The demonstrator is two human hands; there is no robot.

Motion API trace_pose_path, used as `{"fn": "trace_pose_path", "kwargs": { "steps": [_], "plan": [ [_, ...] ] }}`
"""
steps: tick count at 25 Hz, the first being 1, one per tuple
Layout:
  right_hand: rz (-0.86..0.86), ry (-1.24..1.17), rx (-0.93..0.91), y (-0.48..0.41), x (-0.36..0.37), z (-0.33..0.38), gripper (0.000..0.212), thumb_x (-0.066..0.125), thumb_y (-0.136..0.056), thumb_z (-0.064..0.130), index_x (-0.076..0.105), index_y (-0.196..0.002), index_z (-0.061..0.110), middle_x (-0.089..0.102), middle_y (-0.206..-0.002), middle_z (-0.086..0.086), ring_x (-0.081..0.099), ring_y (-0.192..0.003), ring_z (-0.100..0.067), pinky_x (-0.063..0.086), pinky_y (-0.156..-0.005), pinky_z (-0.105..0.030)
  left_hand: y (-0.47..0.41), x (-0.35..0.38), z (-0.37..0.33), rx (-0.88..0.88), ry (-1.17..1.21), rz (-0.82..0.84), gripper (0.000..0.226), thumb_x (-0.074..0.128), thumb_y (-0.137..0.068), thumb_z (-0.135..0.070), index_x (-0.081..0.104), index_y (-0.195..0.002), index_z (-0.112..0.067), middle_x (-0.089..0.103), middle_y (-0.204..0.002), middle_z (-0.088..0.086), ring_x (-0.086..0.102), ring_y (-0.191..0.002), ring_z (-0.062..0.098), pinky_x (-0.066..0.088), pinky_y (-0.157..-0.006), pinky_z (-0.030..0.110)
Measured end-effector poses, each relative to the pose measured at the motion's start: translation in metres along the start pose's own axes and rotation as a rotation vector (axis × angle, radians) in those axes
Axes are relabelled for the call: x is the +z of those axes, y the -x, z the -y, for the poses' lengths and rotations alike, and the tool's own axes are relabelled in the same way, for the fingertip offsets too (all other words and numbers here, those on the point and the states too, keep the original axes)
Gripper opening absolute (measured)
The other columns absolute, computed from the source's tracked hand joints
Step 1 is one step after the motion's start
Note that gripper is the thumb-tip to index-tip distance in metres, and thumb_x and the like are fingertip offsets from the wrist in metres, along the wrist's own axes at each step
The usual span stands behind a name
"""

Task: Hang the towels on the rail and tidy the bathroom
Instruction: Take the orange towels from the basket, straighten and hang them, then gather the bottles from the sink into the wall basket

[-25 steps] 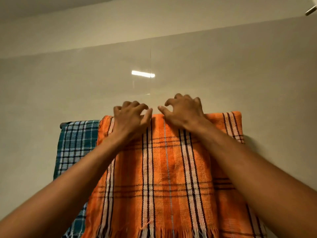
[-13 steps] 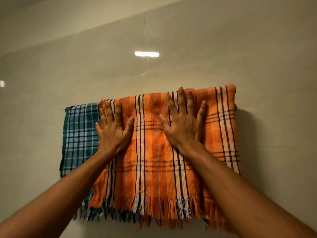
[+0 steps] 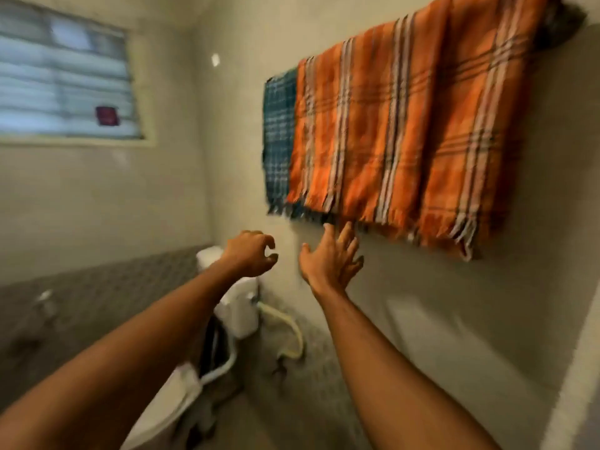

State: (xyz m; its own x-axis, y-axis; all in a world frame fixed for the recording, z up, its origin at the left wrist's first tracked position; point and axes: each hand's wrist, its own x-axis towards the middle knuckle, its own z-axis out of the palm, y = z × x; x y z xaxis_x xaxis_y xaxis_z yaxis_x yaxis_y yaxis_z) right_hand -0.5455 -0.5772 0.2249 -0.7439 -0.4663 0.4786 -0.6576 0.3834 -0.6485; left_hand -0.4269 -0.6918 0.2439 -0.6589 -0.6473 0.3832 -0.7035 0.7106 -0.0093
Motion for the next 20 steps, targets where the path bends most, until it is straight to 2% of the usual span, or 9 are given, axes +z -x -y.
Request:
{"fn": "trace_pose_path", "kwargs": {
  "steps": [2, 3, 4, 5, 6, 8, 12, 16, 20],
  "plan": [
    [0.399, -0.176, 0.083, 0.054, 0.02, -0.004, 0.029, 0.061, -0.078, 0.039, 0.062, -0.105, 0.028, 0.061, -0.121, -0.005, 0.058, -0.108, -0.029, 0.042, -0.085, -0.037, 0.081, 0.02, 0.025, -0.096, 0.16, 0.296, 0.03, 0.061, -0.087, -0.039, 0.068, -0.112, -0.023, 0.068, -0.116, 0.003, 0.063, -0.107, 0.024, 0.048, -0.089, 0.031],
    [0.613, -0.248, 0.154, 0.079, 0.026, -0.009, 0.02, 0.06, -0.08, 0.038, 0.063, -0.093, 0.023, 0.066, -0.103, -0.007, 0.063, -0.084, -0.027, 0.043, -0.072, -0.031, 0.115, 0.029, 0.033, -0.156, 0.176, 0.384, 0.027, 0.062, -0.087, -0.035, 0.07, -0.109, -0.022, 0.07, -0.113, 0.002, 0.064, -0.103, 0.023, 0.048, -0.087, 0.03],
    [0.818, -0.241, 0.188, 0.109, 0.033, -0.016, 0.018, 0.06, -0.082, 0.036, 0.063, -0.086, 0.019, 0.066, -0.088, -0.009, 0.06, -0.064, -0.024, 0.042, -0.061, -0.026, 0.154, 0.041, 0.042, -0.218, 0.168, 0.443, 0.025, 0.062, -0.087, -0.033, 0.07, -0.107, -0.021, 0.071, -0.112, 0.003, 0.065, -0.102, 0.022, 0.048, -0.086, 0.03],
    [0.967, -0.167, 0.141, 0.142, 0.043, -0.026, 0.018, 0.061, -0.083, 0.035, 0.063, -0.082, 0.017, 0.066, -0.079, -0.009, 0.056, -0.053, -0.02, 0.043, -0.055, -0.022, 0.197, 0.053, 0.049, -0.288, 0.172, 0.484, 0.024, 0.062, -0.087, -0.031, 0.071, -0.106, -0.02, 0.071, -0.112, 0.003, 0.065, -0.102, 0.023, 0.049, -0.086, 0.03],
    [1.047, -0.033, 0.03, 0.177, 0.053, -0.037, 0.019, 0.063, -0.081, 0.035, 0.065, -0.081, 0.016, 0.067, -0.075, -0.007, 0.058, -0.052, -0.018, 0.048, -0.054, -0.02, 0.24, 0.068, 0.053, -0.354, 0.186, 0.52, 0.023, 0.062, -0.087, -0.03, 0.071, -0.106, -0.019, 0.071, -0.112, 0.004, 0.064, -0.103, 0.023, 0.048, -0.087, 0.03],
    [1.144, 0.179, -0.148, 0.247, 0.069, -0.059, 0.023, 0.062, -0.075, 0.036, 0.071, -0.083, 0.016, 0.072, -0.074, -0.003, 0.069, -0.062, -0.019, 0.058, -0.066, -0.027, 0.328, 0.097, 0.054, -0.462, 0.243, 0.61, 0.024, 0.063, -0.087, -0.026, 0.071, -0.109, -0.019, 0.071, -0.113, 0.005, 0.064, -0.104, 0.024, 0.048, -0.088, 0.028],
    [1.421, 0.321, -0.279, 0.358, 0.075, -0.096, 0.03, 0.063, -0.077, 0.04, 0.072, -0.083, 0.012, 0.074, -0.074, -0.002, 0.065, -0.056, -0.016, 0.049, -0.057, -0.024, 0.473, 0.122, 0.038, -0.657, 0.329, 0.711, 0.027, 0.063, -0.088, -0.027, 0.07, -0.113, -0.019, 0.069, -0.114, 0.005, 0.064, -0.103, 0.022, 0.048, -0.085, 0.027],
    [1.568, 0.338, -0.463, 0.44, 0.062, -0.103, 0.025, 0.065, -0.081, 0.04, 0.072, -0.087, 0.017, 0.075, -0.082, -0.002, 0.067, -0.065, -0.015, 0.052, -0.063, -0.028, 0.584, 0.113, 0.02, -0.828, 0.359, 0.636, 0.024, 0.062, -0.088, -0.027, 0.071, -0.109, -0.019, 0.071, -0.111, 0.004, 0.066, -0.101, 0.019, 0.048, -0.082, 0.026],
    [1.625, 0.239, -0.641, 0.497, 0.027, -0.068, 0.023, 0.065, -0.081, 0.038, 0.073, -0.087, 0.018, 0.075, -0.08, -0.003, 0.07, -0.069, -0.018, 0.054, -0.058, -0.029, 0.667, 0.07, 0.0, -0.991, 0.339, 0.501, 0.024, 0.059, -0.088, -0.026, 0.072, -0.108, -0.022, 0.072, -0.109, 0.002, 0.066, -0.099, 0.018, 0.052, -0.088, 0.031]
  ]
}}
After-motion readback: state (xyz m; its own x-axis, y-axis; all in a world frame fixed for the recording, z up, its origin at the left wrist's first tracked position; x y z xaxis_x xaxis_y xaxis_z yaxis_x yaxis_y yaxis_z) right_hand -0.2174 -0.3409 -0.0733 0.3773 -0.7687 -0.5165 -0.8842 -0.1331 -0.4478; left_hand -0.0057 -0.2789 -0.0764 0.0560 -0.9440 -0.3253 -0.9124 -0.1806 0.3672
